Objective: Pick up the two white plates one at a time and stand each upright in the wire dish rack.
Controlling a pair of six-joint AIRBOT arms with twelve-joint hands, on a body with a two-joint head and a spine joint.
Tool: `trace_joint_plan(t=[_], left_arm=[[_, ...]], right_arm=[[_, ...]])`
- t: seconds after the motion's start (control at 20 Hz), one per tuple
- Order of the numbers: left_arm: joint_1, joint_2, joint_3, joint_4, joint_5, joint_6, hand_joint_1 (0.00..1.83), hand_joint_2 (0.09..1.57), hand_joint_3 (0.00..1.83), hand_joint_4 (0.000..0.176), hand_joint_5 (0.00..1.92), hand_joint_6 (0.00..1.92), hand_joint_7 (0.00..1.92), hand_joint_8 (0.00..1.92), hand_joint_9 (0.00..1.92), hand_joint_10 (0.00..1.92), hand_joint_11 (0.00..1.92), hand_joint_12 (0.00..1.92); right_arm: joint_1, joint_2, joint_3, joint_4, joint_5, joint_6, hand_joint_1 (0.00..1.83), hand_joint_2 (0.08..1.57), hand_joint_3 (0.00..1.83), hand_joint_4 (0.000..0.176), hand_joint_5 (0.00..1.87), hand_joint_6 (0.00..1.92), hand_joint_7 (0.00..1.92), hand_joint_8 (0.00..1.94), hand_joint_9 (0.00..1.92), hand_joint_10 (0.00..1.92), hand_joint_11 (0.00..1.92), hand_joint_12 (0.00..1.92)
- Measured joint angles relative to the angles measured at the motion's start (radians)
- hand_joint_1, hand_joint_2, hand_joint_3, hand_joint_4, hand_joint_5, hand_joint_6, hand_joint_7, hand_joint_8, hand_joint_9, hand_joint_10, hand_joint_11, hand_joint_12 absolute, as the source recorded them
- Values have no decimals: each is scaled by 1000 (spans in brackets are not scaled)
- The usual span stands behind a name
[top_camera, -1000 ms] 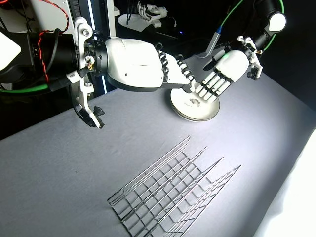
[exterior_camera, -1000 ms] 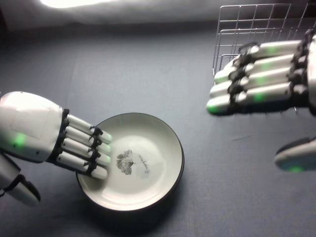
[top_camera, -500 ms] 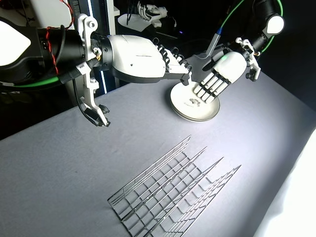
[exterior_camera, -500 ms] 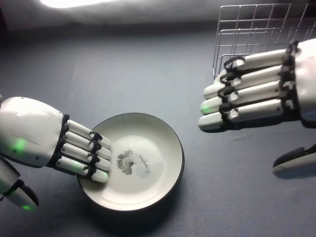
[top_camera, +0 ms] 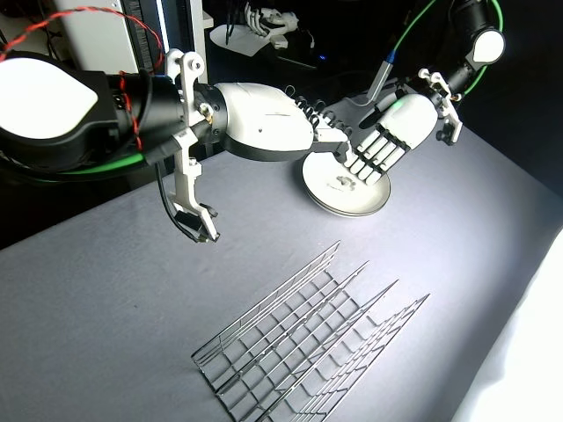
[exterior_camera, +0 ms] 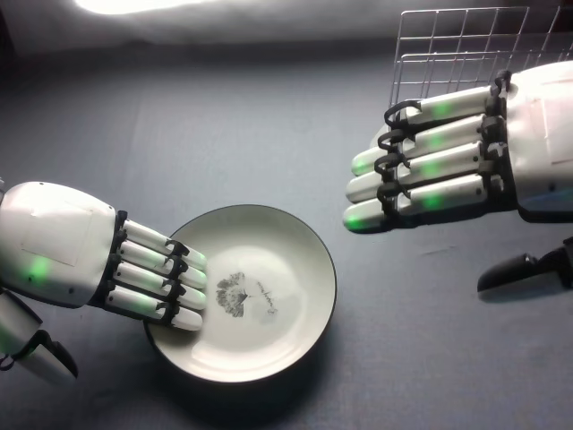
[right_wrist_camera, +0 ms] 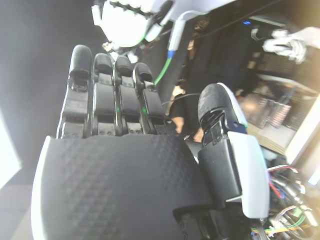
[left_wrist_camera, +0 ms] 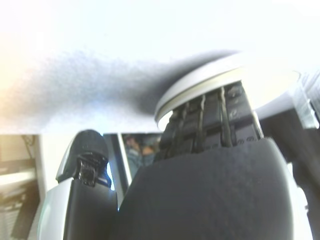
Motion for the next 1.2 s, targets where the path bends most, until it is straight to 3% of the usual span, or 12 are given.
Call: trace_joint_plan(t=[0.05, 0.1, 0.2, 0.3, 0.45, 0.7, 1.0, 1.2], left_arm=[[0, -1, 0, 0, 1, 0, 0, 1270, 0, 0, 0, 0, 0, 0, 0, 0, 0, 0], [3, -10, 2, -2, 6, -1, 0, 1271, 0, 0, 22, 9, 0, 0, 0, 0, 0, 0], [3, -19, 2, -7, 8, -4, 0, 1271, 0, 0, 22, 9, 0, 0, 0, 0, 0, 0], [3, -35, 2, -15, 10, -4, 0, 1270, 0, 0, 31, 11, 0, 0, 0, 0, 0, 0], [0, -66, 3, -37, 10, -4, 0, 1261, 0, 0, 0, 0, 0, 0, 0, 0, 0, 0], [-15, -99, 5, -23, 11, -4, 0, 1267, 0, 0, 32, 13, 10, 4, 0, 0, 0, 0], [-40, -108, 11, 4, 9, -25, 0, 1269, 0, 0, 15, 5, 0, 0, 0, 0, 0, 0], [-50, -82, 1, 20, 5, -31, 0, 1269, 0, 0, 14, 3, 0, 0, 0, 0, 0, 0]], right_arm=[[0, 0, 0, 0, 0, 0, 1004, 1164, 0, 0, 189, 6, 170, 4, 162, 6, 0, 678], [0, 0, 2, -10, -3, 0, 1155, 1094, 0, 0, 206, 5, 168, 1, 158, 2, 0, 710], [0, 0, 3, -12, -3, 0, 1155, 1094, 0, 0, 206, 5, 168, 1, 158, 2, 0, 710], [0, 0, 3, -21, -3, 0, 1321, 1026, 0, 0, 120, 0, 106, 1, 121, 2, 0, 716], [0, 0, 3, -23, -2, 0, 1296, 999, 0, 0, 158, 6, 126, 1, 161, 8, 0, 835], [-2, -10, 3, -23, -6, 1, 1311, 1008, 0, 0, 140, 7, 111, 2, 157, 2, 0, 832], [-58, -44, 7, -26, -27, 3, 1283, 1016, 0, 0, 95, 3, 73, 2, 103, 3, 0, 715], [-63, -48, 21, -22, -32, 3, 1199, 1019, 0, 0, 62, 1, 34, 2, 59, 1, 0, 458]])
